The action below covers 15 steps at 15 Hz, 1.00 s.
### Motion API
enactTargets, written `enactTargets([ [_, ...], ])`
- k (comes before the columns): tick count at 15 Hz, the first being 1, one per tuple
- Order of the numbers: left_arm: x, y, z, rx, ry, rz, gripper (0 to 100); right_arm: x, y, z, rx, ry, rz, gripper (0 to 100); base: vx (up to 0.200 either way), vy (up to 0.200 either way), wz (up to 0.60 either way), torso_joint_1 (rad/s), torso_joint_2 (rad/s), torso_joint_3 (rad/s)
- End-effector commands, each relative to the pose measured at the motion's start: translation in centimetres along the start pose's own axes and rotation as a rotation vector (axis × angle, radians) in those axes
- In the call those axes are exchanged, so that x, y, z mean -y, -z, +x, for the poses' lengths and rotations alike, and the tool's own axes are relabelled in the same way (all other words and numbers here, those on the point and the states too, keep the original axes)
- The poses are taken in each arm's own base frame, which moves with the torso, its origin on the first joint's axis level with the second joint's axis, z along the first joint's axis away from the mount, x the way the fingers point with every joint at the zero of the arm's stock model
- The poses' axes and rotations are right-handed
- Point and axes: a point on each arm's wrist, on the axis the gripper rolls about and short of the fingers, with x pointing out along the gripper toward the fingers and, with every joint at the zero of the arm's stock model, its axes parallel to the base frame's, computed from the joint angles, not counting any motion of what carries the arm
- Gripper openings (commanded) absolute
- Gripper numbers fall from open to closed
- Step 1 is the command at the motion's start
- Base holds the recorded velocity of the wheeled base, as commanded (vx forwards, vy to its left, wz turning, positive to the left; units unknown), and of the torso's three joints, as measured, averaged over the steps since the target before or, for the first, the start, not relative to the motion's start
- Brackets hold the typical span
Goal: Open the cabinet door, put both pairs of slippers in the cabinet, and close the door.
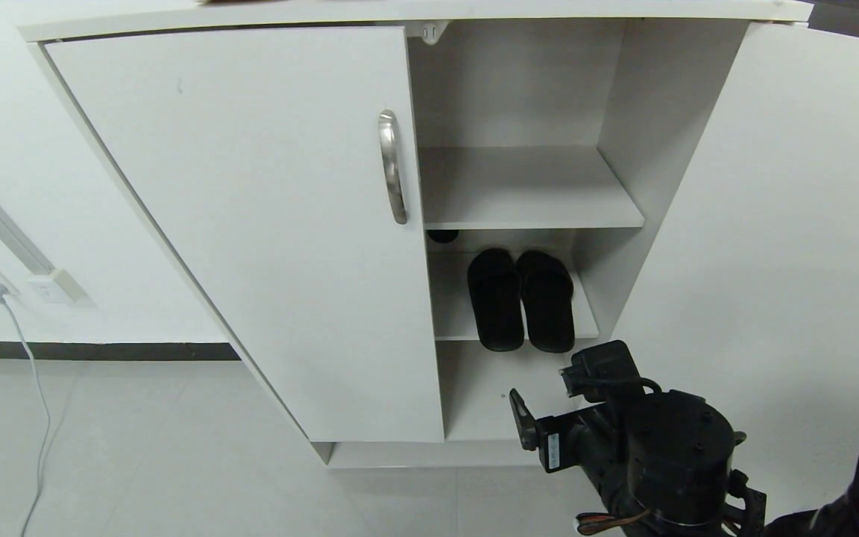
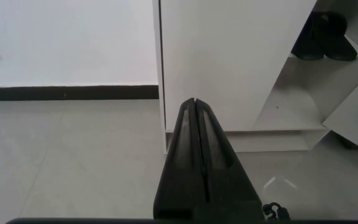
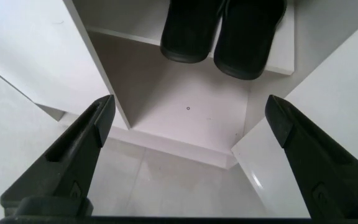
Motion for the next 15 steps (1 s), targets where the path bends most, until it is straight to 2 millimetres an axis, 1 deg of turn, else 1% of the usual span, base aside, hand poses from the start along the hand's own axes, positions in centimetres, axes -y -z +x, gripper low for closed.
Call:
enactTargets([
  [1, 0.00, 0.00, 0.01, -0.002, 0.000, 0.000, 0, -0.01, 0.07, 0.01, -0.002, 0.000, -0.002, 100, 0.000, 0.000, 0.00, 0.000, 0.00, 0.000],
  [3, 0.01, 0.01, 0.01, -0.003, 0.003, 0.002, 0, 0.00, 0.03, -0.01, -0.001, -0.001, -0.001, 100, 0.000, 0.000, 0.00, 0.001, 0.00, 0.065],
  [9, 0.00, 0.00, 0.01, -0.002, 0.001, 0.000, 0, 0.07, 0.09, -0.02, -0.003, 0.000, 0.001, 100, 0.000, 0.000, 0.00, 0.003, 0.00, 0.194],
  [11, 0.00, 0.00, 0.01, -0.002, 0.001, 0.002, 0, 0.41, 0.17, 0.37, -0.008, 0.014, 0.023, 100, 0.000, 0.000, 0.00, 0.000, 0.00, 0.161],
  [15, 0.00, 0.00, 0.01, -0.002, 0.000, 0.000, 0, 0.52, 0.31, 0.45, -0.012, 0.015, 0.024, 100, 0.000, 0.000, 0.00, -0.003, 0.00, 0.013],
])
